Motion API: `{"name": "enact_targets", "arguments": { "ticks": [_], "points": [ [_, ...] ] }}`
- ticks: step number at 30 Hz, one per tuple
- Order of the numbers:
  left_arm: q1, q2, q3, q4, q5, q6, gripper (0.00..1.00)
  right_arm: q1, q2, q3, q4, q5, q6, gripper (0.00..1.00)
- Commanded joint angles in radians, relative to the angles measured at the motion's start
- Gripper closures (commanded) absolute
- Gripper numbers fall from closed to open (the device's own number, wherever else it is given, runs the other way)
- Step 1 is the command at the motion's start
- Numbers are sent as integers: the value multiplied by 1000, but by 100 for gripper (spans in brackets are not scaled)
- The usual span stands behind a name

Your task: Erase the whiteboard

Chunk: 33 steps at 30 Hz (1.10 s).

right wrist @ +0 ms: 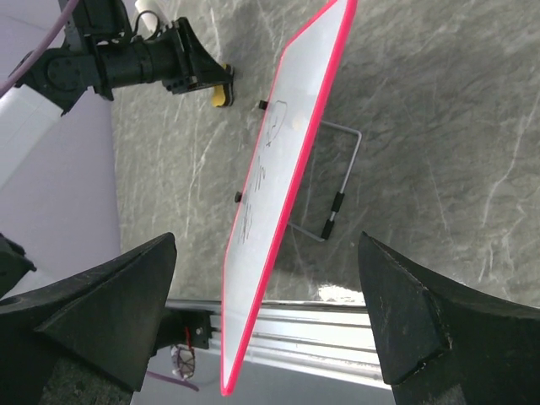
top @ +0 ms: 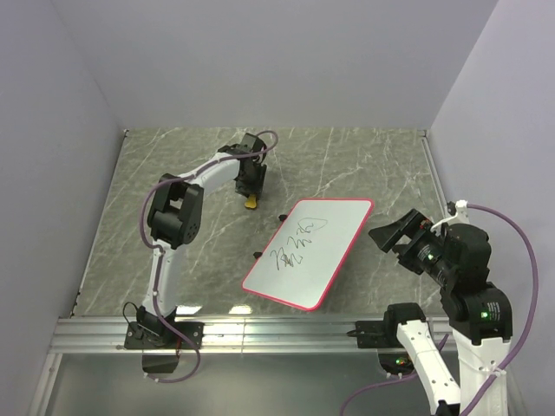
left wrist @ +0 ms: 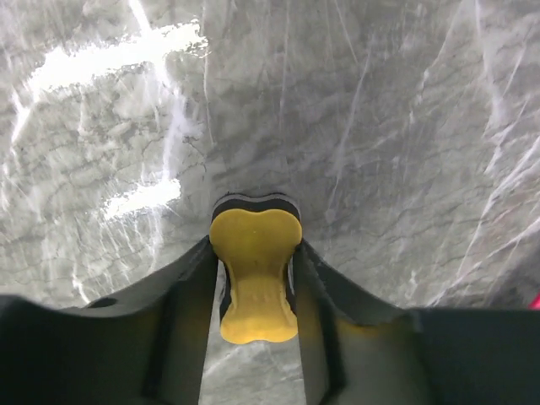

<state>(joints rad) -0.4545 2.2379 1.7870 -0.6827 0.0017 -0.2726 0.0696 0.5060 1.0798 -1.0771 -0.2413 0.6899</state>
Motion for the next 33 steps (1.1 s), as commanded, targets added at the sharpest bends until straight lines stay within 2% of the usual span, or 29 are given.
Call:
{"name": "enact_targets", "arguments": {
  "ticks": [1,2,4,5,11,16,21,25,28,29,33],
  "points": [
    [-10,9,-18,-6,4,1,64,6,3,-9,48,-50,-1,5],
    [-10,-1,-55,11,7,0,75,6,5,-20,66,-64,-1,5],
    [-10,-41,-87,20,11,-8,88,6,17,-37,91,-107,2,5],
    [-10,-56,-118,23,14,-11,100,6,19,-61,123,-124,11,5],
    [-10,-266,-202,17,55,-54,100,6,68,-178,294,-228,62,6],
    [-10,-434,-183,-63,138,-80,100,9,150,-216,362,-231,59,7],
    [-50,-535,-135,-135,153,-83,100,42,210,-271,425,-207,42,16],
    [-105,-615,-120,-186,167,-91,100,125,244,-308,465,-165,54,20],
    [-130,-681,-164,-160,224,-117,100,166,255,-353,517,-147,79,34],
    [-142,-696,-202,-144,263,-132,100,189,258,-383,548,-147,94,42],
    [-206,-748,-273,-84,311,-152,100,237,272,-437,598,-124,123,55]
  ]
}}
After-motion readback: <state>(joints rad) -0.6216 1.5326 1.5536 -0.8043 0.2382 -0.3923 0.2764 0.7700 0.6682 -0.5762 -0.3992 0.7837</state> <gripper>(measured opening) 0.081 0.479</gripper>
